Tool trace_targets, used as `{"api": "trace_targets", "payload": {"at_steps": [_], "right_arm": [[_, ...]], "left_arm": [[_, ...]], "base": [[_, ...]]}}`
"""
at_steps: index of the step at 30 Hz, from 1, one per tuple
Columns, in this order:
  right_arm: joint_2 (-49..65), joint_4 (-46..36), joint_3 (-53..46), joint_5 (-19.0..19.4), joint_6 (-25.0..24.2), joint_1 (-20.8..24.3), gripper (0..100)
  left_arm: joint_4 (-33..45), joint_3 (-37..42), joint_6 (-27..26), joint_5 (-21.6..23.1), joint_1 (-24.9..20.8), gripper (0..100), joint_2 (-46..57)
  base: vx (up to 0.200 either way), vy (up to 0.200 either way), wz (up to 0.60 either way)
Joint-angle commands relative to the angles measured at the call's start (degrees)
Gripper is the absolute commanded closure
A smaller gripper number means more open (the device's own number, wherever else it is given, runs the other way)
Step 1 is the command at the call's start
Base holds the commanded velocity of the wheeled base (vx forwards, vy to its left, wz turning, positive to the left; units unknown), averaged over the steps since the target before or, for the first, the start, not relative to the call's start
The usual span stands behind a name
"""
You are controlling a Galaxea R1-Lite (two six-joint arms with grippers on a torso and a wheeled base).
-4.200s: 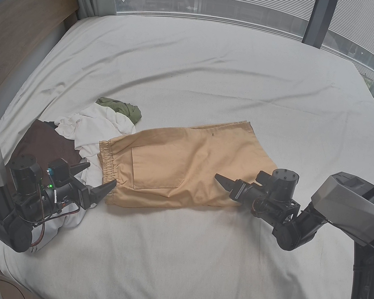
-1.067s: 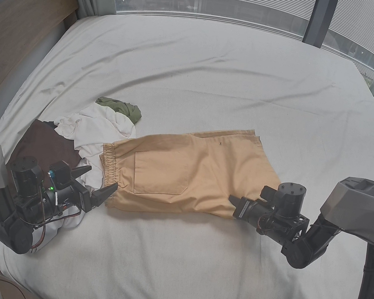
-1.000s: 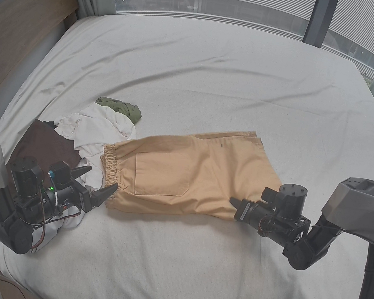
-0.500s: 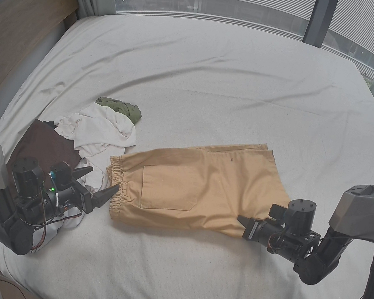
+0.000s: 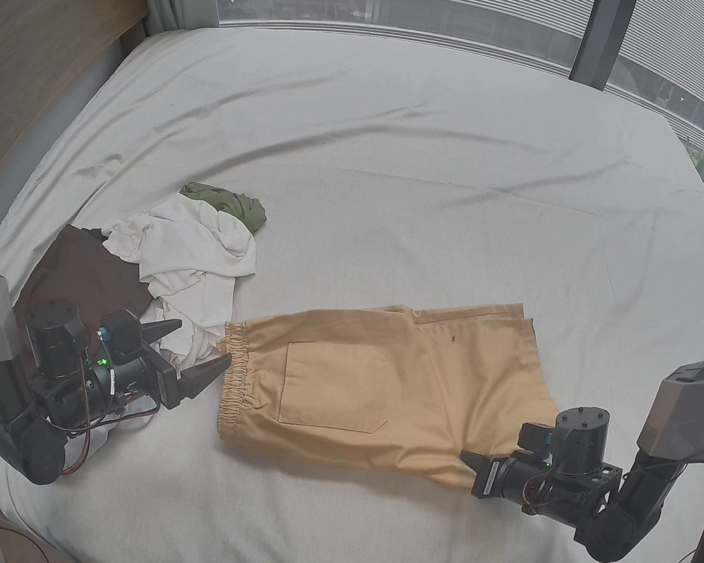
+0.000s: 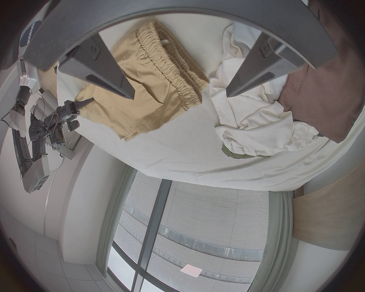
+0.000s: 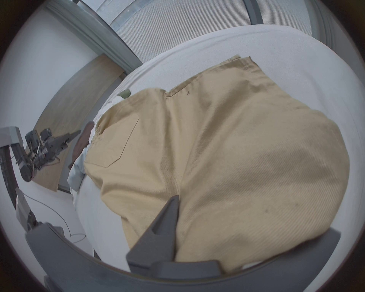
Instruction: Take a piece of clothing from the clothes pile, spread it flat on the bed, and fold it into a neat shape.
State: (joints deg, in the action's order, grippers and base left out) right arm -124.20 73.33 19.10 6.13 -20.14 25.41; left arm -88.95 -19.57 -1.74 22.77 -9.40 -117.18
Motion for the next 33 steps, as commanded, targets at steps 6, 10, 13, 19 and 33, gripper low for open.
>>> {"api": "trace_targets", "payload": {"at_steps": [6,10,13,19,33], "right_arm": [[-0.17,0.06,-4.34,0.11,0.89,0.87,100],[-0.34,0.77,-4.16,0.02,0.72,0.87,100],[-0.43,1.29,-3.9,0.02,0.63,0.87,100],[-0.17,3.23,-4.78,-1.12,0.36,1.49,0],[14.25,3.14,-16.91,-1.21,0.45,6.67,0]], "left_arm": [[-0.08,0.49,0.07,-0.01,-0.62,0,-0.25],[-0.08,0.58,0.07,-0.01,-0.62,0,-0.33],[-0.08,0.58,0.07,-0.01,-0.62,0,-0.42],[-0.08,0.58,0.07,-0.01,-0.62,0,-0.42],[-0.08,0.67,2.53,-0.01,-1.76,0,0.02]], "base": [[0.0,0.0,0.0],[0.0,0.0,0.0],[0.0,0.0,0.0],[0.0,0.0,0.0],[0.0,0.0,0.0]]}}
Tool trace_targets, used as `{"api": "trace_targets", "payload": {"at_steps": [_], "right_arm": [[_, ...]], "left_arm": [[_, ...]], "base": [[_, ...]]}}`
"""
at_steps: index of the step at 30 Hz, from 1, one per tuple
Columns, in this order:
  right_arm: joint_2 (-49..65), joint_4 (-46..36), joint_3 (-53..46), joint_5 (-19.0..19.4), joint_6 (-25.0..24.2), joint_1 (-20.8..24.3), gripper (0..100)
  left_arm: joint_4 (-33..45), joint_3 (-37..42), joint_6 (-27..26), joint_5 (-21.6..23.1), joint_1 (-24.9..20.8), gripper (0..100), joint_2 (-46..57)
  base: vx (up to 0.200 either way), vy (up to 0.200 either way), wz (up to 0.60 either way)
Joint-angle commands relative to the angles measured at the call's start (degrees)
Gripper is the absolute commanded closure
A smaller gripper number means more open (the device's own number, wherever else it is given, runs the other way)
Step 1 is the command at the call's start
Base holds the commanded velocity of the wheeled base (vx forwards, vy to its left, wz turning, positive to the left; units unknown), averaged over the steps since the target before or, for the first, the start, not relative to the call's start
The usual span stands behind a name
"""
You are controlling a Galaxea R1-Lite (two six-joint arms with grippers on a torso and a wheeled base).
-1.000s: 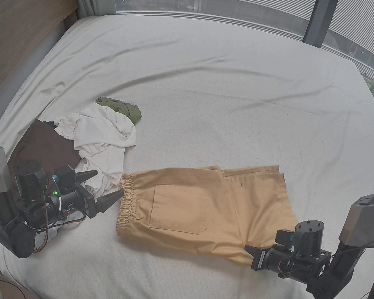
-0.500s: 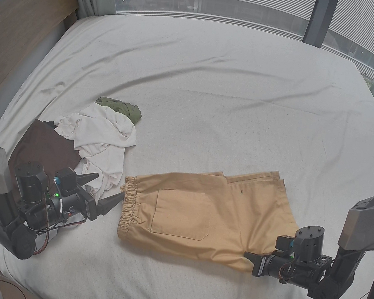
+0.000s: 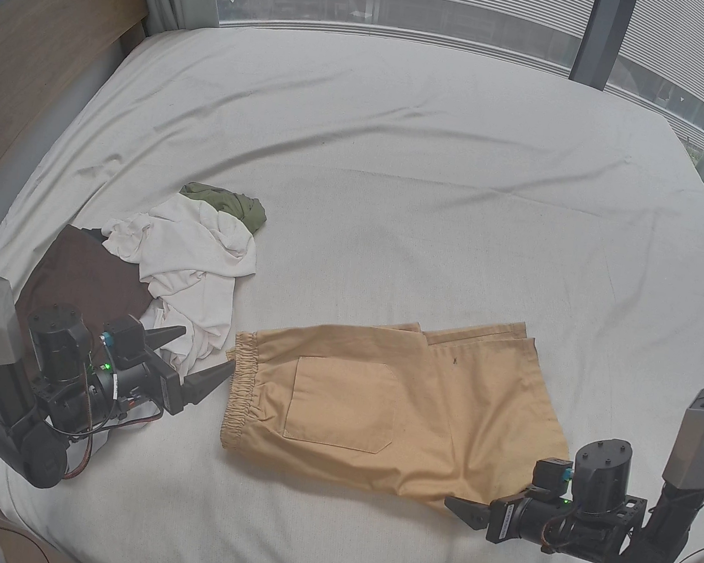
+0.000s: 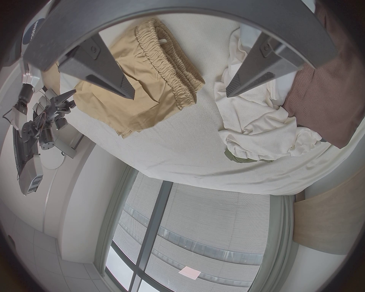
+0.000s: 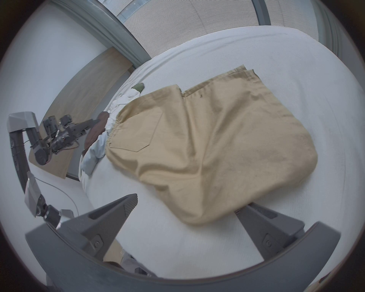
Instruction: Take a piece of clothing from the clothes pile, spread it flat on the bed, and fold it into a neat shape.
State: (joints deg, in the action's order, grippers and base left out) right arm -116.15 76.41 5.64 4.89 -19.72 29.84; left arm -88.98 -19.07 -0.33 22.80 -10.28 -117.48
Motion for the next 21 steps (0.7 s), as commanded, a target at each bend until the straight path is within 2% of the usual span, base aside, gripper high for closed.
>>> {"api": "trace_targets", "payload": {"at_steps": [1,9,14,17,21], "right_arm": [[7.61,-0.12,-3.89,0.03,0.04,2.76,0],[14.64,-0.47,-2.66,0.56,0.12,2.68,0],[14.55,-0.21,0.95,1.88,0.12,2.41,0],[14.29,-0.91,6.13,2.67,0.04,2.5,0],[14.37,-3.02,8.42,2.67,0.04,2.85,0]], "left_arm": [[-0.05,0.17,1.82,-0.03,-1.24,0,0.41],[0.03,1.66,3.41,-0.21,-2.47,0,-0.56],[0.03,1.75,7.45,-0.21,-3.08,0,-1.96],[0.03,1.31,12.28,-0.3,-3.17,0,-3.54],[0.03,1.31,13.34,-0.3,-3.26,0,-5.04]], "base": [[0.0,0.0,0.0],[0.0,0.0,0.0],[0.0,0.0,0.0],[0.0,0.0,0.0],[0.0,0.0,0.0]]}}
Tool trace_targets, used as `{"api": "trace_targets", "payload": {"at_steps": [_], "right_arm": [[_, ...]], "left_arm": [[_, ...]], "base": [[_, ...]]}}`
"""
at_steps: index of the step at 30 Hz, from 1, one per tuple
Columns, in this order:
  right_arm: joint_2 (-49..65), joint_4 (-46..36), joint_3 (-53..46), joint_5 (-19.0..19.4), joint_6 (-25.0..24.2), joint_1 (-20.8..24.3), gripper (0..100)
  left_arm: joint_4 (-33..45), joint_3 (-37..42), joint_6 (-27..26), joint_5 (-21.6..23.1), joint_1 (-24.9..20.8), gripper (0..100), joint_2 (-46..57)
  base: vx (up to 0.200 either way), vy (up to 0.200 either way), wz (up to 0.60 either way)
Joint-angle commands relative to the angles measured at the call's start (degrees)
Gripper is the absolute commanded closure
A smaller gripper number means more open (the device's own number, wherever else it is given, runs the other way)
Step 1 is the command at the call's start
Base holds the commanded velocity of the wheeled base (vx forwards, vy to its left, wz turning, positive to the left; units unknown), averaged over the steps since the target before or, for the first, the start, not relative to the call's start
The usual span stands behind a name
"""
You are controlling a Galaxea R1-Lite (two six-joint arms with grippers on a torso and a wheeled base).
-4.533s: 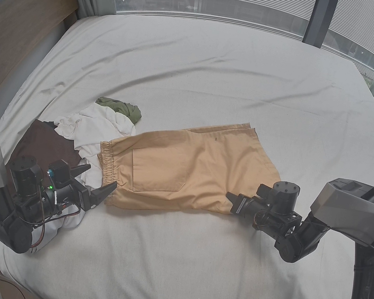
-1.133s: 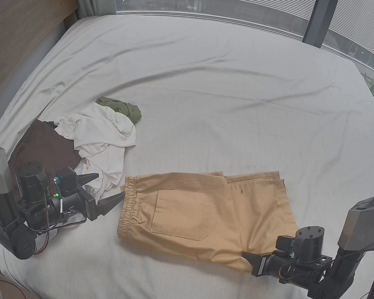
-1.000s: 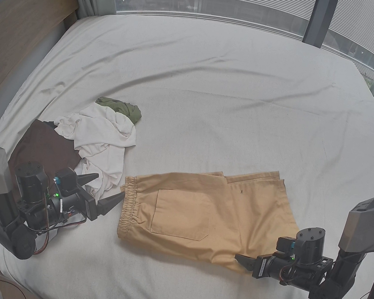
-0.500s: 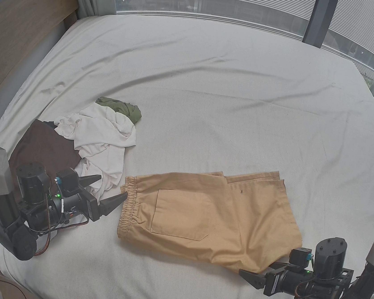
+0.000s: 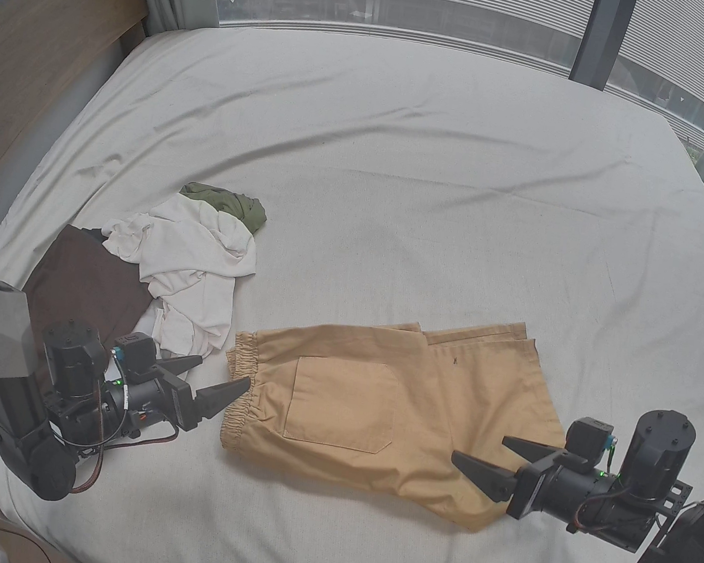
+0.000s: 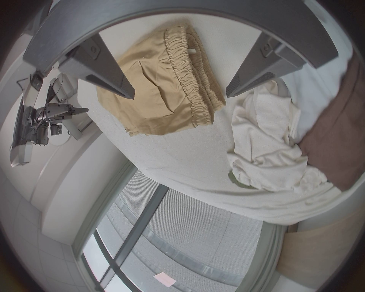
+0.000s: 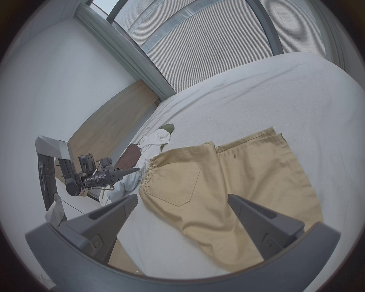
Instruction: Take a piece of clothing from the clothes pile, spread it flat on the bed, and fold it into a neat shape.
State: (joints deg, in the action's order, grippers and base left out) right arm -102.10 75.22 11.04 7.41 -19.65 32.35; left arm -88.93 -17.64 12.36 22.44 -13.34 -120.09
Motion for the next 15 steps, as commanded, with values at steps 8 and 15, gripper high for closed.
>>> {"api": "trace_targets", "payload": {"at_steps": [8,15], "right_arm": [[-3.11,-8.24,14.0,2.87,-0.12,-0.1,0],[-6.1,-6.05,14.53,6.21,-0.21,-0.54,0]], "left_arm": [[-0.1,-1.17,0.65,-2.05,-1.78,0,-8.23],[-0.1,-2.66,1.7,-2.93,-1.78,0,-11.66]], "base": [[0.0,0.0,0.0],[0.0,0.0,0.0]]}}
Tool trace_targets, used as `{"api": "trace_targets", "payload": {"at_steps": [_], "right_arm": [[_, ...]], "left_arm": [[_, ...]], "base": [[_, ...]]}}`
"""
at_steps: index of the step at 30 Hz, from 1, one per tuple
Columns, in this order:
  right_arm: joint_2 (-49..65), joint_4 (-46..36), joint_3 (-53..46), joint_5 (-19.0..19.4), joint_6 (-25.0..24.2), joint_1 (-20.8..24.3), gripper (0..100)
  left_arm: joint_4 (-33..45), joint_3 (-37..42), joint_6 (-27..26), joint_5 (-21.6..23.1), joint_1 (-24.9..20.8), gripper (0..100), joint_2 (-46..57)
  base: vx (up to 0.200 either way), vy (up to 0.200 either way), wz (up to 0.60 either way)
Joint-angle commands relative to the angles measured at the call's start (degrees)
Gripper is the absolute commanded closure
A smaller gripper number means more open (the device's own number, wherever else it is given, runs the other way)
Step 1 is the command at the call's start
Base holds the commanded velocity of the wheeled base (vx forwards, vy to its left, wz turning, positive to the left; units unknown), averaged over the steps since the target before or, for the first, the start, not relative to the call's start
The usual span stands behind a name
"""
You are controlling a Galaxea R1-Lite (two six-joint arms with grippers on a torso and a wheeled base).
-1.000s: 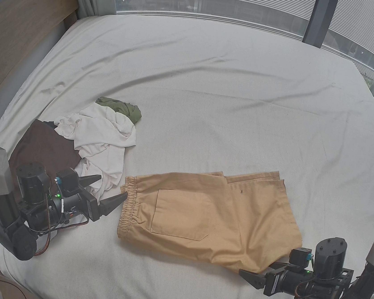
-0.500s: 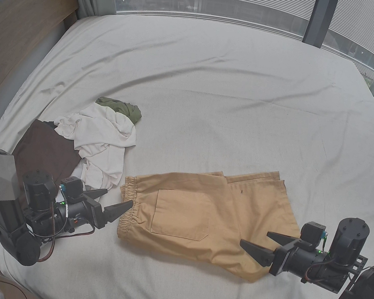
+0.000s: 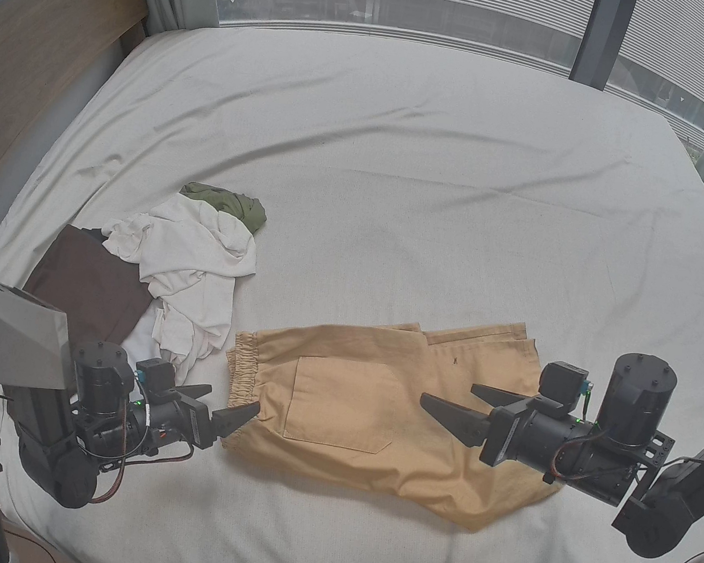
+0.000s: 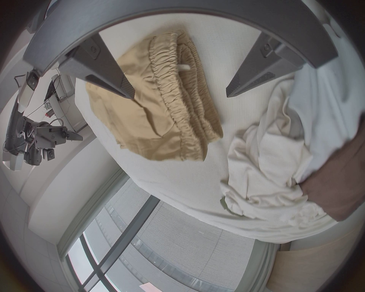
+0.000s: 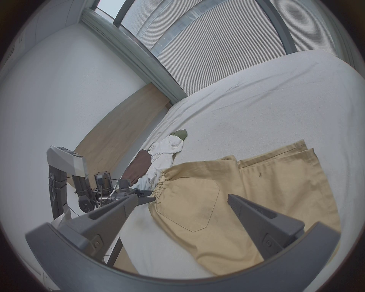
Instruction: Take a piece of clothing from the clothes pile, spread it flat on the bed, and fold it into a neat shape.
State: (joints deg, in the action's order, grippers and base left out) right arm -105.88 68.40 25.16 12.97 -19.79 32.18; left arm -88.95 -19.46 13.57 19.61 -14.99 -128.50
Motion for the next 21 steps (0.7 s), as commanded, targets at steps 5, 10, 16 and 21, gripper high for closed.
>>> {"api": "trace_targets", "payload": {"at_steps": [5,10,16,21], "right_arm": [[-2.41,2.0,0.77,3.2,0.01,-3.18,0],[-2.14,2.0,0.77,4.87,0.01,-5.55,0],[-1.7,2.35,0.41,4.87,0.01,-5.73,0],[-1.7,2.35,0.33,4.87,0.01,-5.73,0]], "left_arm": [[-0.08,-3.57,6.56,-0.72,-1.79,0,-4.04],[0.01,-6.56,14.38,-2.21,-4.17,0,-4.21],[0.01,-9.64,15.79,-5.55,-5.22,0,-6.76],[0.01,-10.43,18.34,-5.82,-5.75,0,-7.03]], "base": [[0.0,0.0,0.0],[0.0,0.0,0.0],[0.0,0.0,0.0],[0.0,0.0,0.0]]}}
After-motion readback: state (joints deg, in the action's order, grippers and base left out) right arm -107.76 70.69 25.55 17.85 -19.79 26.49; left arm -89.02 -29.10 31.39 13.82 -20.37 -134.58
